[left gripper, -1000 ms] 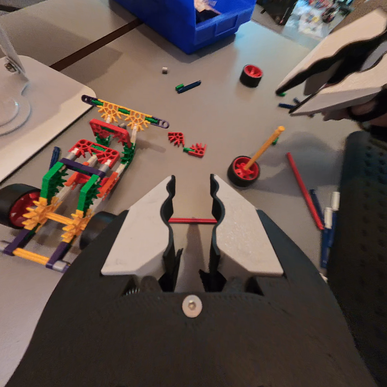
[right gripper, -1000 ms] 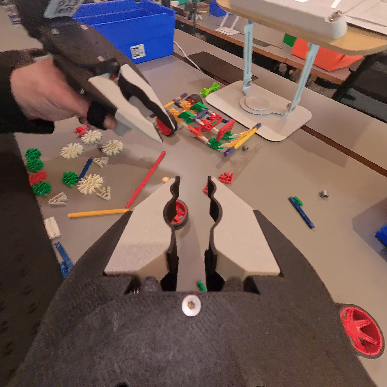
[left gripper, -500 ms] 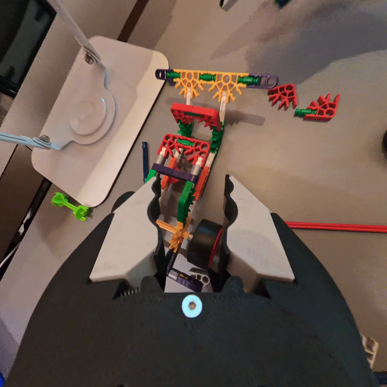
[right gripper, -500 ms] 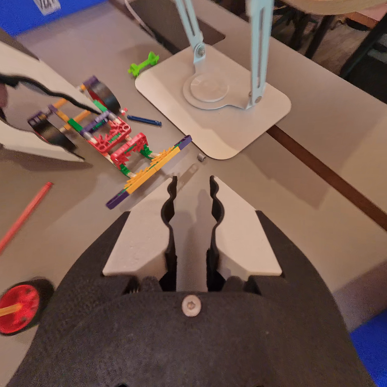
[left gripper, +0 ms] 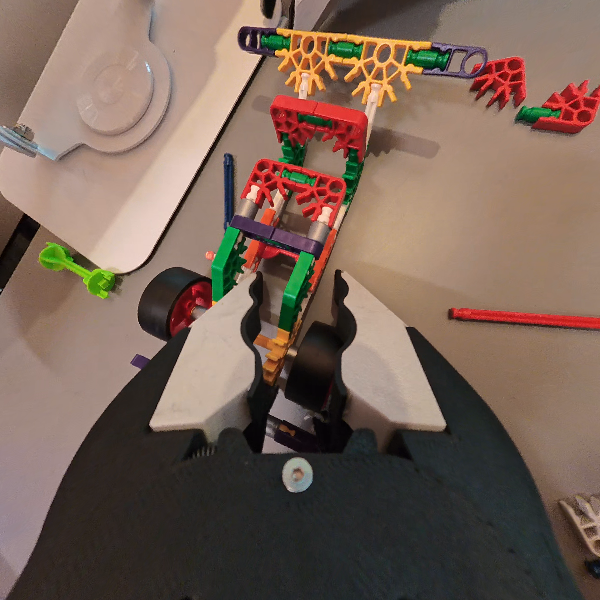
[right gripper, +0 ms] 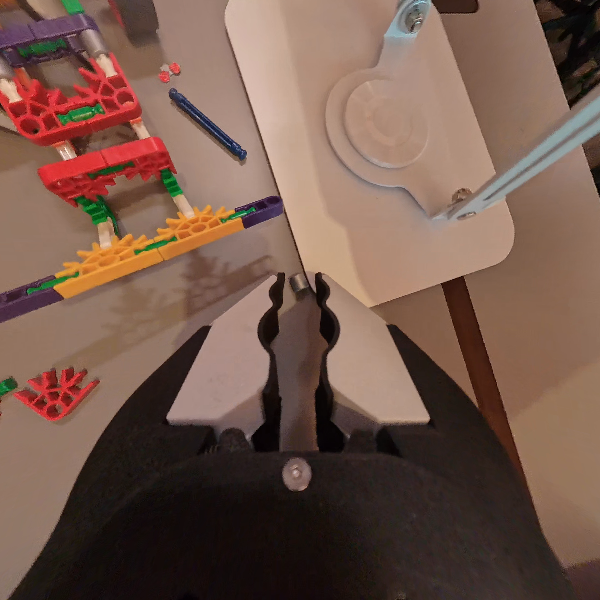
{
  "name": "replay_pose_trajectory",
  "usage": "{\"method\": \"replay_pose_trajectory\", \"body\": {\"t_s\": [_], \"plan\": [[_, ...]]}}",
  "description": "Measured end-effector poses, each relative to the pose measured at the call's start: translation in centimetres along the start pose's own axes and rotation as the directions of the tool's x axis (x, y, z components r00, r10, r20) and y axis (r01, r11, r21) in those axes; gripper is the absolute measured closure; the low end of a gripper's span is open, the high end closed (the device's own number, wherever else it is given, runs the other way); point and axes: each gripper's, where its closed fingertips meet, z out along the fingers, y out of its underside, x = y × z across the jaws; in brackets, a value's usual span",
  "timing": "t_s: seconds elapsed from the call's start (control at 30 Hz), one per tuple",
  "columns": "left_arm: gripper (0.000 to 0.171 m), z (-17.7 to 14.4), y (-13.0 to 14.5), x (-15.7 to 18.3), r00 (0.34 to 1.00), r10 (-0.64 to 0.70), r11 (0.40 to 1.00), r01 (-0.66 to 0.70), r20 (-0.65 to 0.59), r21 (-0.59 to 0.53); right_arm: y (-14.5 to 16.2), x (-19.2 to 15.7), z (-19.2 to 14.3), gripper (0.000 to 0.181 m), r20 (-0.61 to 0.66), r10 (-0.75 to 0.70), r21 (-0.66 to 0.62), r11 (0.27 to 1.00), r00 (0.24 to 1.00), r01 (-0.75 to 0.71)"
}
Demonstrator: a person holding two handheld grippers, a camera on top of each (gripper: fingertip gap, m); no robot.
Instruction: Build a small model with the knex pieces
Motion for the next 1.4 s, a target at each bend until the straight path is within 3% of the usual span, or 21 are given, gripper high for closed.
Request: {"method": "replay_pose_trajectory", "body": {"t_s": [0.07, 0.23, 0.4, 0.5, 0.7, 0.87, 1.07, 1.4], "plan": [[0.13, -0.1, 0.2, -0.1, 1.0, -0.018, 1.0, 0.018, -0.009, 0.006, 0.0, 0.2, 0.1, 0.175, -0.003, -0.034, -0.026, 0.999, 0.999, 0.033], [0.13, -0.5, 0.3, -0.1, 1.0, -0.022, 1.0, 0.023, -0.013, 0.016, -0.1, 0.0, -0.5, 0.175, 0.014, 0.006, -0.024, 1.0, 1.0, -0.005], [0.125, -3.6, -2.0, 0.6, 0.998, -0.053, 0.99, 0.056, -0.024, 0.133, -3.6, -3.3, -6.0, 0.175, 0.113, 0.18, 0.241, 0.949, 0.977, -0.203], [0.129, -6.0, -5.1, 3.7, 0.983, -0.077, 0.956, 0.12, -0.166, 0.267, -5.8, -6.7, -11.4, 0.176, 0.185, 0.215, 0.45, 0.849, 0.959, -0.277], [0.126, -9.2, -10.4, 11.9, 0.891, 0.011, 0.885, 0.202, -0.453, 0.42, -5.5, -13.7, -17.8, 0.176, 0.234, 0.29, 0.615, 0.696, 0.928, -0.372], [0.123, -9.5, -11.6, 18.0, 0.804, 0.083, 0.88, 0.219, -0.589, 0.422, -3.4, -18.6, -17.8, 0.175, 0.235, 0.316, 0.61, 0.688, 0.919, -0.392], [0.118, -6.7, -9.3, 21.1, 0.817, 0.12, 0.925, 0.114, -0.564, 0.363, -2.5, -20.3, -18.2, 0.175, 0.23, 0.339, 0.643, 0.651, 0.912, -0.404], [0.166, -4.0, -9.3, 21.5, 0.866, 0.094, 0.928, 0.103, -0.492, 0.359, -2.7, -20.4, -18.0, 0.176, 0.204, 0.317, 0.678, 0.637, 0.926, -0.367]]}}
